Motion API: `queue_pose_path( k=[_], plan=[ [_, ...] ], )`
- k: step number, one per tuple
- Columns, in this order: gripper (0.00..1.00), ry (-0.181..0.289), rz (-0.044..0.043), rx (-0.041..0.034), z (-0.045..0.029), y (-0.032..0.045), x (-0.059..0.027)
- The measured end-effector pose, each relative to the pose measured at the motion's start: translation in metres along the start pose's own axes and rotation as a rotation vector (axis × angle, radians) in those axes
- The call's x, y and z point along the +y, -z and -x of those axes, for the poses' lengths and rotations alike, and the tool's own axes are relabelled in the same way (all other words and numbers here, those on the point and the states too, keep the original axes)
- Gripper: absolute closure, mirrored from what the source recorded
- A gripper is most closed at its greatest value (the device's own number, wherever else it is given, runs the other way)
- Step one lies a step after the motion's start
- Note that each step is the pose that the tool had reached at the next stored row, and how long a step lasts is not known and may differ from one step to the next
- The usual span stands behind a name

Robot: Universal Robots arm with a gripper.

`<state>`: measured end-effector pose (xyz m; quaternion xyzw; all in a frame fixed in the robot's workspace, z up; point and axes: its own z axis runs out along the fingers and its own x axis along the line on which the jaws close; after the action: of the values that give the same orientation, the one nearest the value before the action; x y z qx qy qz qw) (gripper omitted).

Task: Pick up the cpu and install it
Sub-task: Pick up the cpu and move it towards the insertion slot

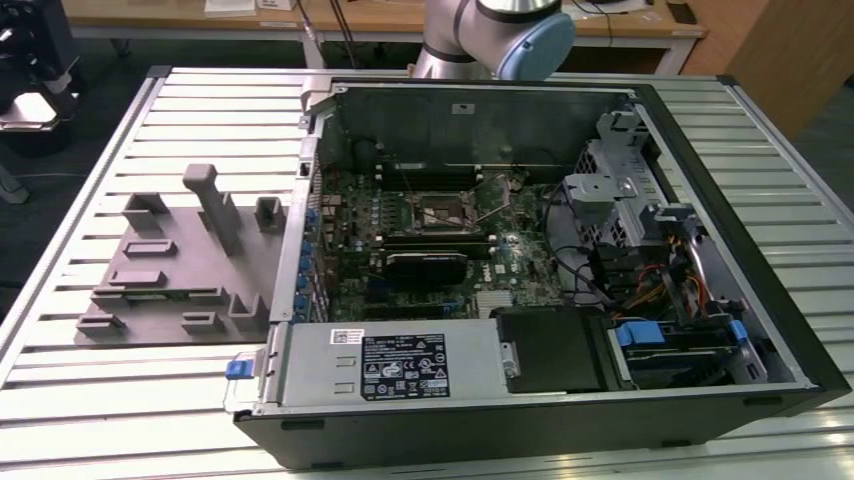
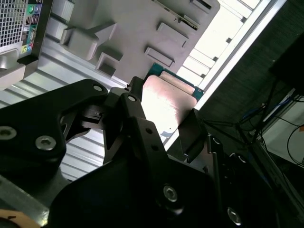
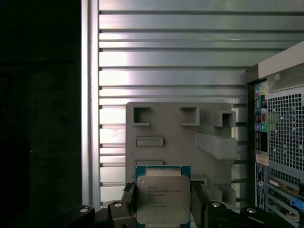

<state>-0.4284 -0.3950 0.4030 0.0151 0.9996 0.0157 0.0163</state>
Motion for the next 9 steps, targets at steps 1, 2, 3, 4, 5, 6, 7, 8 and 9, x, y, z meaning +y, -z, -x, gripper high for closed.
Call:
queue_pose_path(
  k=[1, 2, 3, 4, 5, 6, 7, 8, 9],
  plan=[
    [0.46, 0.0, 0.0, 0.0, 0.0011, 0.0, 0.0001],
    [0.46, 0.0, 0.0, 0.0, 0.0023, -0.0001, 0.0001],
    [0.46, 0.0, 0.0, -0.0001, 0.0034, -0.0001, 0.0001],
    [0.46, 0.0, 0.0, 0.0, 0.0047, -0.0002, 0.0002],
    [0.46, 0.0, 0.0001, -0.0001, 0.006, -0.0002, 0.0002],
    [0.46, 0.0, 0.0, 0.0, 0.0073, -0.0003, 0.0002],
    [0.46, 0.0, 0.0, 0.0, 0.0088, -0.0003, 0.0003],
    [0.46, 0.0, 0.0001, -0.0001, 0.0102, -0.0004, 0.0003],
    [0.46, 0.0, 0.0001, 0.0, 0.0116, -0.0004, 0.0004]
  ],
)
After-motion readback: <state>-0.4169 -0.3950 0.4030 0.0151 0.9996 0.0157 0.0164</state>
